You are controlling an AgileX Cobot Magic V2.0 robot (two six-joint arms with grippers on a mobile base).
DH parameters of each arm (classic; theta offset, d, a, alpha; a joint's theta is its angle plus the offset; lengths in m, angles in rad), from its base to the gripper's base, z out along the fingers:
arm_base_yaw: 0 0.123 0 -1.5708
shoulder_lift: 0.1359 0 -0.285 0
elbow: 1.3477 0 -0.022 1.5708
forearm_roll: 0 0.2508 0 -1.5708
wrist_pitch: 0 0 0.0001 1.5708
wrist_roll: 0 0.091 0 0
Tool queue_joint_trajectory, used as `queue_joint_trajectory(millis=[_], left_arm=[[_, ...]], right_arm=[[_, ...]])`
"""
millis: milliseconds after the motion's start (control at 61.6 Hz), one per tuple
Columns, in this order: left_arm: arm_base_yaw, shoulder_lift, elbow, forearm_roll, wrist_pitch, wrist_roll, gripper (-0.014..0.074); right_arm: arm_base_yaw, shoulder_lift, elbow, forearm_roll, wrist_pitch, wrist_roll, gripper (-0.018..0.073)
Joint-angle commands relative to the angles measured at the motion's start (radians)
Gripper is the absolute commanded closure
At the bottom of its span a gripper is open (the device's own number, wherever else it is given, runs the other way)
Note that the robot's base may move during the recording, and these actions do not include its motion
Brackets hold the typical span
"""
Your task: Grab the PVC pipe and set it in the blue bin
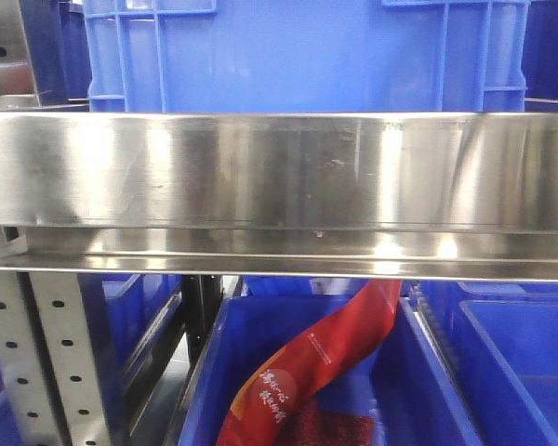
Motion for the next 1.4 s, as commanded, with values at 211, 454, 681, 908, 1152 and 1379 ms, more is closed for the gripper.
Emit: queue_joint_trajectory(millis=[211,454,681,908,1152,1379], left_arm=[[0.004,-0.004,0.000,-0.004,-0.018,-0.007,0.0707],[0.004,-0.004,0.000,-0.004,-0.018,-0.007,0.0707],[0.004,-0.004,0.000,-0.004,-0.018,-0.007,0.0707],[0.004,-0.004,0.000,-0.004,-0.018,-0.007,0.0707],[0.004,-0.004,0.000,-0.004,-0.018,-0.007,0.0707],[0.004,-0.004,0.000,-0.004,-0.018,-0.007,0.0707]], right_arm=[[-0.005,-0.122,0.098,-0.023,-0.120,0.028,0.0722],[-0.005,-0.255,0.290,-0.023,-0.246,0.054,0.0722],[-0.050,-0.366,0.427,-0.023,-0.272,0.054,0.0722],[-0.138,-0.463,0.499,-0.023,-0.267,0.054,0.0722],[-0.190,-0.561,0.574,-0.023,-0.265,0.054,0.0722],[-0.191,-0.654,0.627,-0.023,-0.267,0.056,0.0722]])
